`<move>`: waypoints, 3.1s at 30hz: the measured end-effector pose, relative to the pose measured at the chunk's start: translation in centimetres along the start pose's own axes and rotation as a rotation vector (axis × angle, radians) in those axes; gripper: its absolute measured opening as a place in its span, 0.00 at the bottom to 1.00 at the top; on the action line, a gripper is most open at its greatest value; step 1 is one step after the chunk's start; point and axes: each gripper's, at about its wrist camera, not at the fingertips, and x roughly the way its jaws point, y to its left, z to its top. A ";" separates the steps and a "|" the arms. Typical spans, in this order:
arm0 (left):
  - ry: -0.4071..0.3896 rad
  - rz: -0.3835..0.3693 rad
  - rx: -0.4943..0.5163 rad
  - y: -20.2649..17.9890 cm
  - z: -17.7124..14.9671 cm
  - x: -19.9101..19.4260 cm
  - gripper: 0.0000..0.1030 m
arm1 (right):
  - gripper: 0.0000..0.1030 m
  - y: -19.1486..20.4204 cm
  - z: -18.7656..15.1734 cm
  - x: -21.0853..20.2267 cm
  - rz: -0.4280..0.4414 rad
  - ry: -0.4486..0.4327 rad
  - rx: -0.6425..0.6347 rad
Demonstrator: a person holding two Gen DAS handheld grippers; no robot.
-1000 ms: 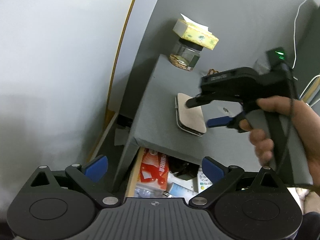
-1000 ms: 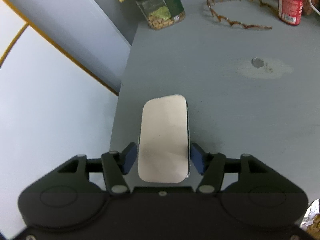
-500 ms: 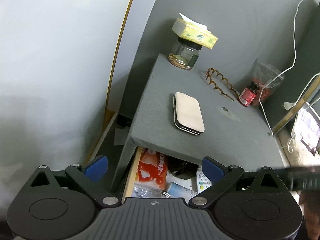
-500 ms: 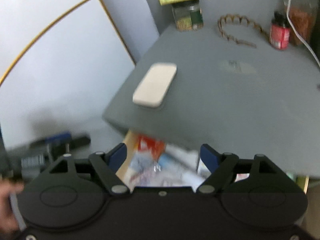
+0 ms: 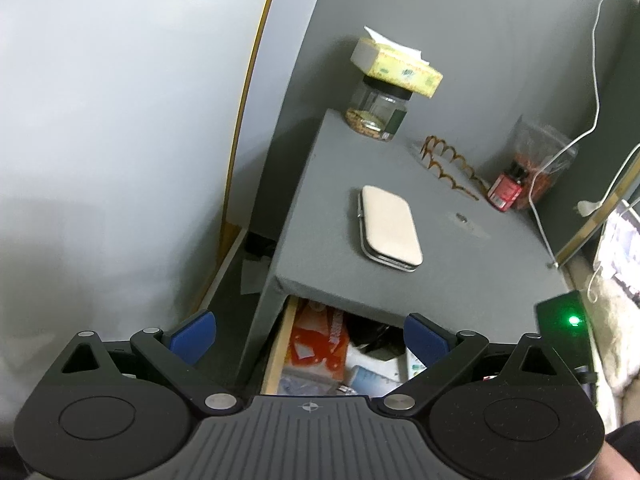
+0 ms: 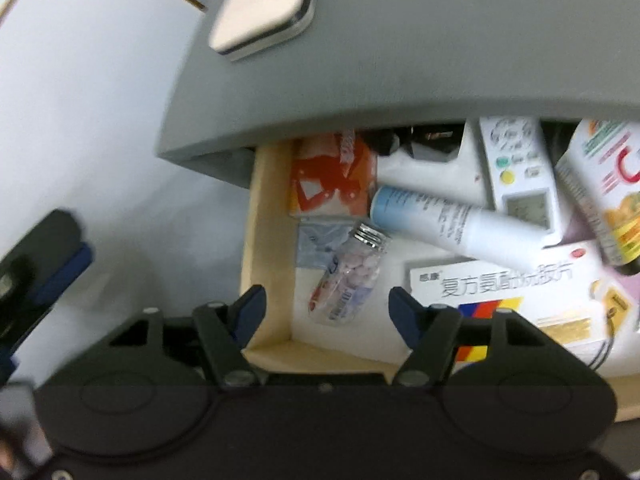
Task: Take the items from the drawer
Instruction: 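Grasp the clear bottle of pink tablets with the right tool, then lift the tablet bottle out and lay it on the nightstand top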
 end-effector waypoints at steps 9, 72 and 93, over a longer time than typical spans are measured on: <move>0.043 0.010 0.080 -1.6 -0.5 0.9 0.97 | 0.75 -0.7 -1.3 -4.4 -0.104 -0.075 -0.110; 0.031 0.028 0.014 -0.9 -0.5 1.0 0.97 | 0.39 0.2 1.2 -14.2 -0.425 -0.670 -0.361; 0.031 0.026 0.057 -1.9 -0.8 1.5 0.97 | 0.48 -1.1 1.6 -9.6 -0.421 -0.690 -0.408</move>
